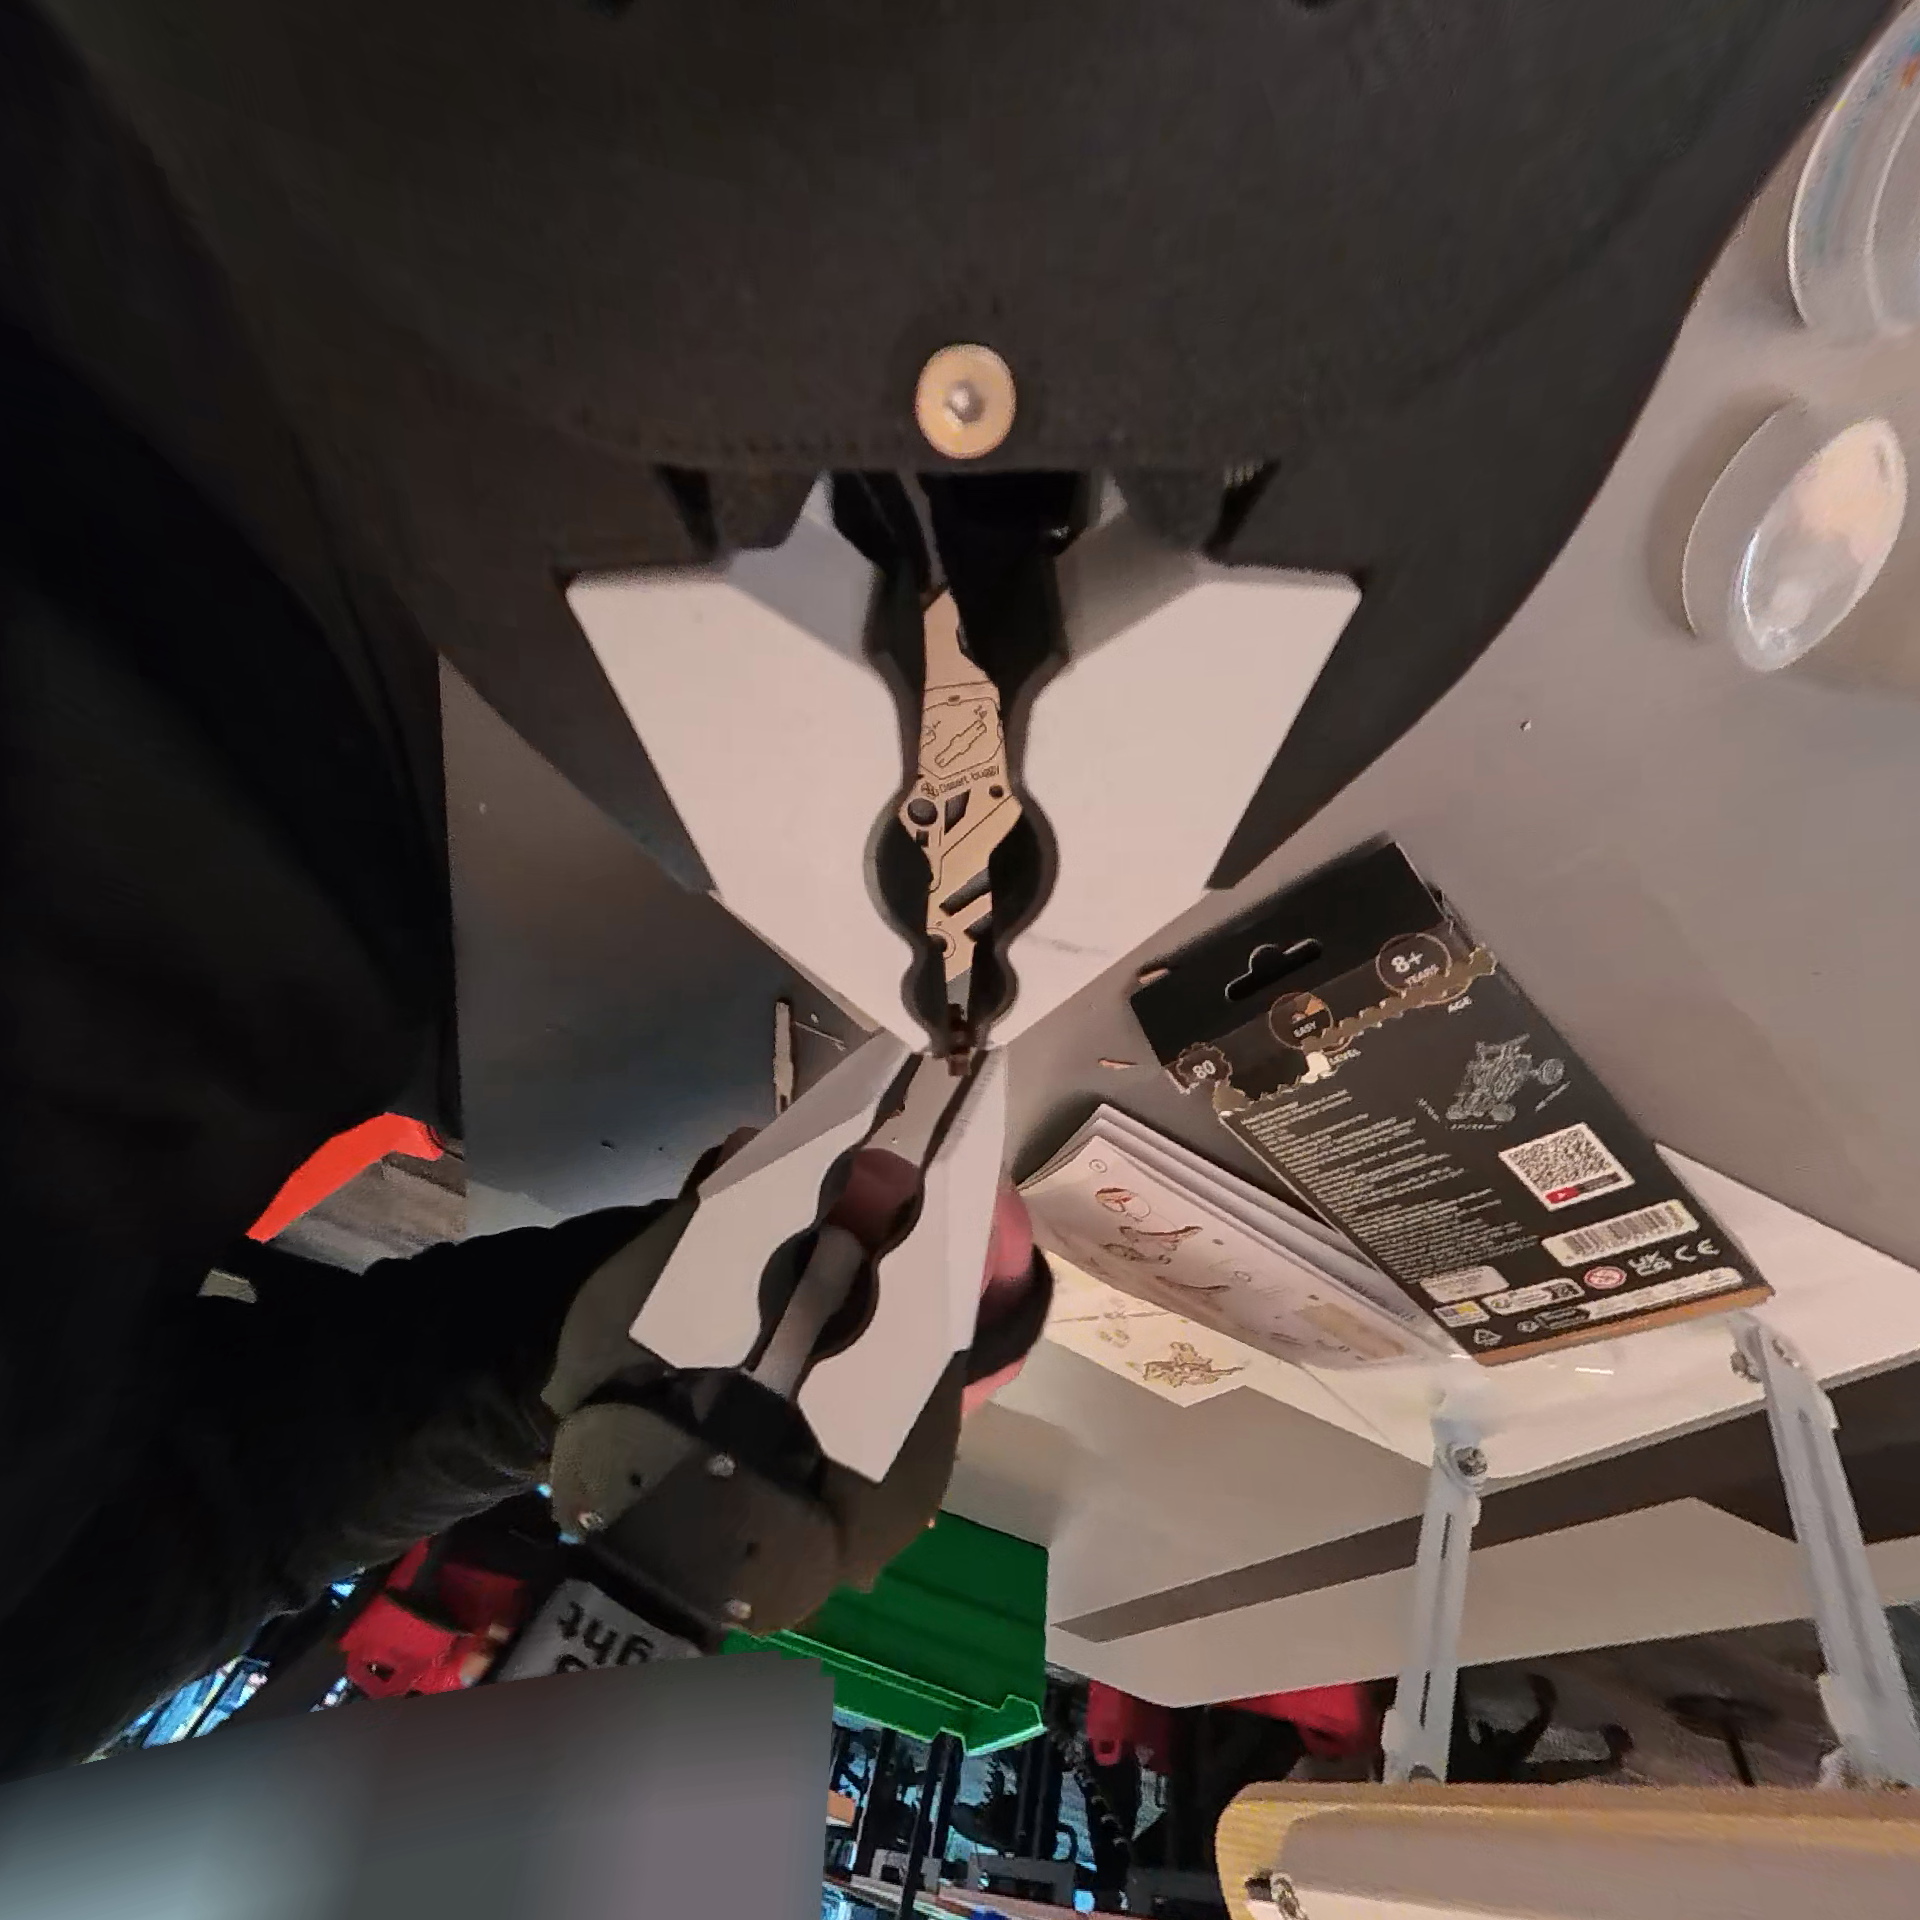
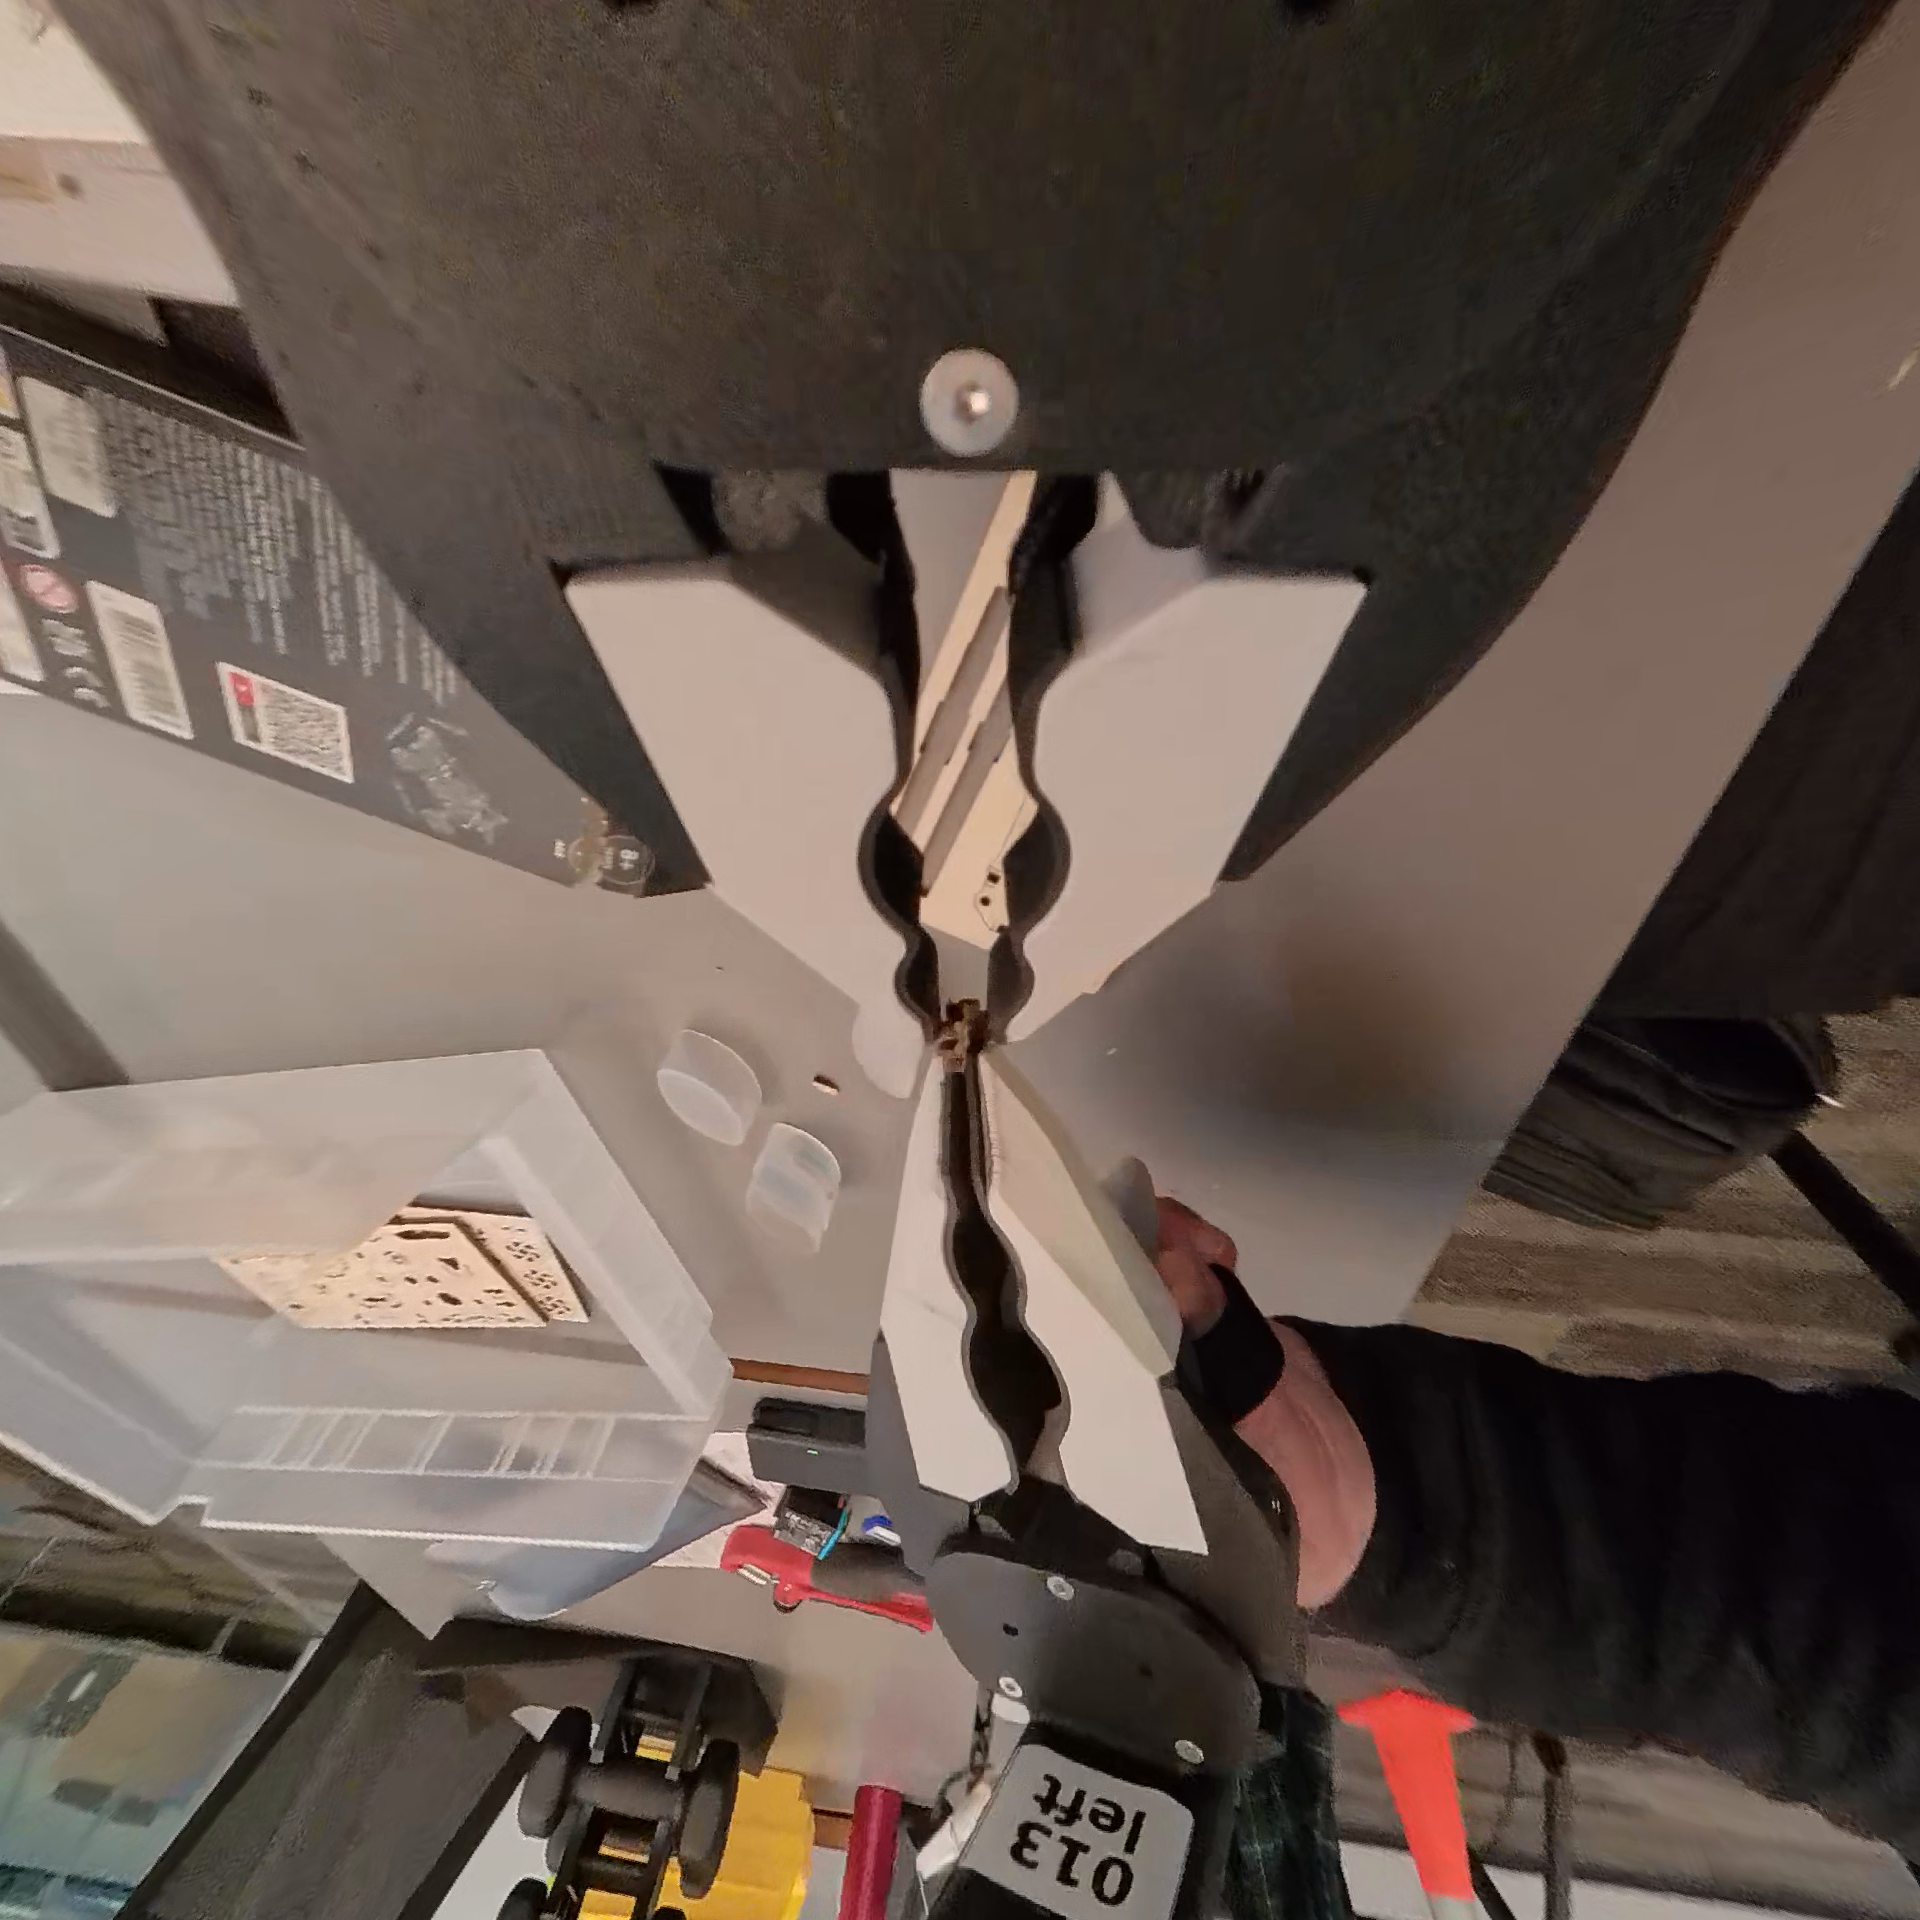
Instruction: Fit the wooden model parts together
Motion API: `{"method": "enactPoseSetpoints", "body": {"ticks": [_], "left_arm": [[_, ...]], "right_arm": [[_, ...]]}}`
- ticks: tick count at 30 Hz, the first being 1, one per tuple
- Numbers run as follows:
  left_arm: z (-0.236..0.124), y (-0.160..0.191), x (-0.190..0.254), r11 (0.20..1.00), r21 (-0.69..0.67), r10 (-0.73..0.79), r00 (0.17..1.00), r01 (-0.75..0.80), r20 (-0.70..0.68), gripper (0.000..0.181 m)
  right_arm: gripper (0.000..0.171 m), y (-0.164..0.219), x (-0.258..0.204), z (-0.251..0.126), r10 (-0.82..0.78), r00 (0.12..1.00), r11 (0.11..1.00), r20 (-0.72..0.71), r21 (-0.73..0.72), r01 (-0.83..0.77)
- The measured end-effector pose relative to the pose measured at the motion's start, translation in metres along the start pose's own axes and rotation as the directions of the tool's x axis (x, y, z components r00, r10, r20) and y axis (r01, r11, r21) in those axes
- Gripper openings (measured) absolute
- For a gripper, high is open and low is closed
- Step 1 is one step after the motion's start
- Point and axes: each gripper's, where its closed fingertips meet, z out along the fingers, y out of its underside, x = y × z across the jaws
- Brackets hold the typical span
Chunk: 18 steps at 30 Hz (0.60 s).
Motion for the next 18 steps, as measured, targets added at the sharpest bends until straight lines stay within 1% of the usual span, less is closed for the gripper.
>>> {"method": "enactPoseSetpoints", "body": {"ticks": [5,9,14,18], "left_arm": [[0.0023,-0.0017,-0.001,1.0,0.004,0.009,1.0,-0.009,-0.012,0.002],[0.0003,-0.001,-0.0046,1.0,0.022,-0.009,1.0,0.009,0.0,0.003],[0.0001,0.0051,-0.0051,1.0,0.004,-0.013,1.0,0.013,0.005,0.004],[0.0008,0.0049,-0.0077,0.999,0.016,-0.03,0.999,0.03,0.014,0.004]], "right_arm": [[0.003,-0.0002,0.0024,-0.0025,0.084,0.996,0.996,0.028,0.035,-0.085],[0.001,-0.0001,0.0045,0.0,0.091,0.995,0.995,0.03,0.04,-0.092],[0.001,0.0041,0.0027,0.0029,0.109,0.993,0.993,0.037,0.036,-0.111],[0.001,0.0052,0.0059,0.0025,0.12,0.992,0.992,0.032,0.04,-0.121]]}}
